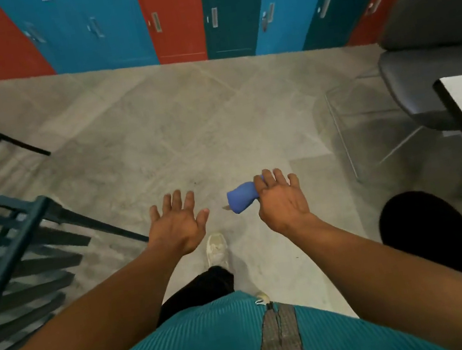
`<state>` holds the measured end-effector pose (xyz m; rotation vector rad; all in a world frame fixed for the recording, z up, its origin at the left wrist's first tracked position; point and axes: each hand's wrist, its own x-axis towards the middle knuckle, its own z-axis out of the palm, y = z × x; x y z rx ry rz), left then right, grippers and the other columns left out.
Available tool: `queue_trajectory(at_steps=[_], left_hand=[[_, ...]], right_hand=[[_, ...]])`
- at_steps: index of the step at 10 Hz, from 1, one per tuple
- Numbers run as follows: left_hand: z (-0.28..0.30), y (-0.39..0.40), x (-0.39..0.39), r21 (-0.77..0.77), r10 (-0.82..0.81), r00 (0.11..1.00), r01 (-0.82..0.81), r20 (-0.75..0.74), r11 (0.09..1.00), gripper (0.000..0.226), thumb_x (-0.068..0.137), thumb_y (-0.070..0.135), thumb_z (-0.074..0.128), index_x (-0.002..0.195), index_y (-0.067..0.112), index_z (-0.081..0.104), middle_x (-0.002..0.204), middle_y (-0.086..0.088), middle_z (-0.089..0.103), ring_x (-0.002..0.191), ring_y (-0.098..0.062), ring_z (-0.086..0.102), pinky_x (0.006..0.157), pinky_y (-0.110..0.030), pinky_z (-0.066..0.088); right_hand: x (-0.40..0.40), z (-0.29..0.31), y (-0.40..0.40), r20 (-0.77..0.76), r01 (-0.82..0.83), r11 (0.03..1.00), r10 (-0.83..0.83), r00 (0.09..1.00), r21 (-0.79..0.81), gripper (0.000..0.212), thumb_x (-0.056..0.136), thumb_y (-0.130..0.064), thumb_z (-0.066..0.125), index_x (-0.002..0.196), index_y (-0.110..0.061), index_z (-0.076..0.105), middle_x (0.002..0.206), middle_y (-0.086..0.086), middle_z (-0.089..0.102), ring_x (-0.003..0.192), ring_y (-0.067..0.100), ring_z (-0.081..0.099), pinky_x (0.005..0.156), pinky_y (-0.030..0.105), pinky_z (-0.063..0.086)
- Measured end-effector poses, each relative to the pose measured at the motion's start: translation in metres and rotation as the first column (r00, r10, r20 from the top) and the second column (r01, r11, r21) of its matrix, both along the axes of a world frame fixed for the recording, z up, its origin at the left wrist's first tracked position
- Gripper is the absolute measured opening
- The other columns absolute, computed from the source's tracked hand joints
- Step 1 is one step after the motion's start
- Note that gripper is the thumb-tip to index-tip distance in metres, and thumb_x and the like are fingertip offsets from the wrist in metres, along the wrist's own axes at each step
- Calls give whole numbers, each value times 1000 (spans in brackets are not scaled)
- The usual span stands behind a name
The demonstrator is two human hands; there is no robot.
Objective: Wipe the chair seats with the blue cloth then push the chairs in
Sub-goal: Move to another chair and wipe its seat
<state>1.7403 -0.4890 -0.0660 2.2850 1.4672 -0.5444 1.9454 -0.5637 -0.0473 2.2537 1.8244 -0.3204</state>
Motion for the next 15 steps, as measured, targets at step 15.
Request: queue_trajectory(at_steps=[15], left_hand=[[-11, 408, -186, 72, 872, -472, -873, 130, -483, 66, 99, 55, 16, 154, 19, 9, 162, -11, 2, 149, -29, -2, 118, -54, 1]], right_hand=[[-419, 5, 675, -170, -930, -368, 917, -361, -9, 59, 96, -13, 42, 149, -35, 26, 131, 14, 47, 104, 36, 58, 83, 39, 46]])
